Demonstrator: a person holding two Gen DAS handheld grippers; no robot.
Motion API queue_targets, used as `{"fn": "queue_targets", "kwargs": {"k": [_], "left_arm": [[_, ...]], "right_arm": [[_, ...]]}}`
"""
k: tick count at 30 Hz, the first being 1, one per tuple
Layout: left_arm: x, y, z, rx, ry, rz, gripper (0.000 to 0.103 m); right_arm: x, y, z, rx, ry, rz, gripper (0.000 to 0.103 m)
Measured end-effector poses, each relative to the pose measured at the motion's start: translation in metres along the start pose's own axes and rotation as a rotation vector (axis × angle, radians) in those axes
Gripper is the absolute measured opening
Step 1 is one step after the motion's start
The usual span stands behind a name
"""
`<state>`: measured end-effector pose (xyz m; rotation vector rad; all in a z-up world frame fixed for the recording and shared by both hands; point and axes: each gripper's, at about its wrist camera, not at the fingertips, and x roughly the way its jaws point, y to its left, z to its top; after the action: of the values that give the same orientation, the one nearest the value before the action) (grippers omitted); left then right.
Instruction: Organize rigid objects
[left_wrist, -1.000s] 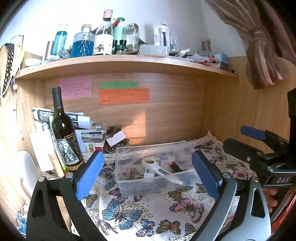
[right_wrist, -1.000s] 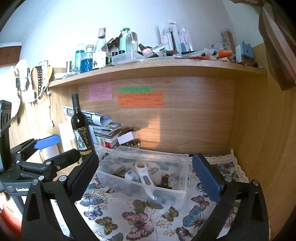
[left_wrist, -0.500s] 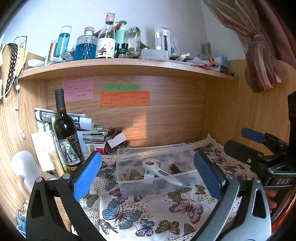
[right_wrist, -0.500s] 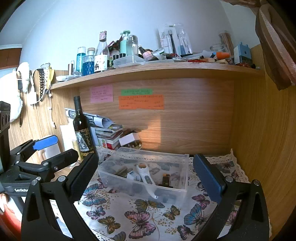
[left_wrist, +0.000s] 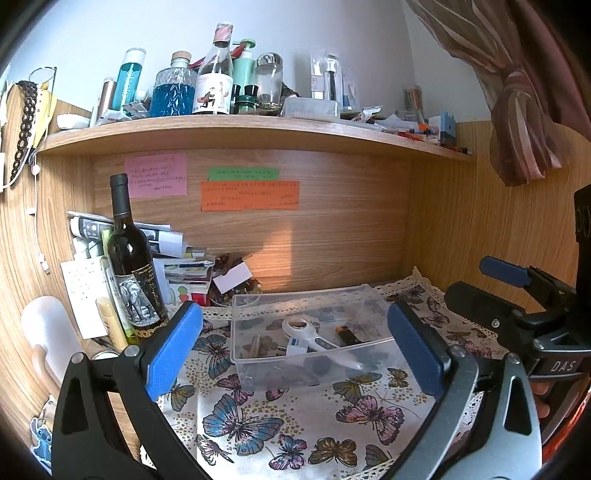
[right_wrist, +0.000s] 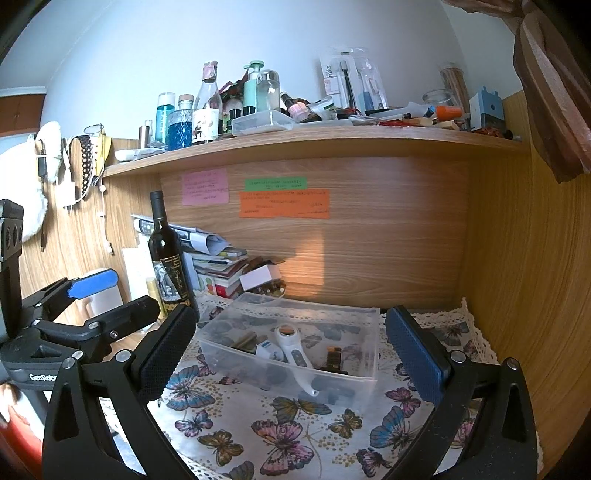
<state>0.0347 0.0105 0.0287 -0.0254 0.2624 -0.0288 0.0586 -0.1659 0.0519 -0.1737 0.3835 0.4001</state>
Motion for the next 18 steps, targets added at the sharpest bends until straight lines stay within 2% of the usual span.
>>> {"fn": "queue_targets", "kwargs": {"k": [18], "left_arm": [[0.0021, 0.002, -0.001, -0.029, 0.011, -0.005, 0.102]], "right_arm": [[-0.0002, 0.0019, -0.0003, 0.001, -0.001, -0.001, 0.103]]}}
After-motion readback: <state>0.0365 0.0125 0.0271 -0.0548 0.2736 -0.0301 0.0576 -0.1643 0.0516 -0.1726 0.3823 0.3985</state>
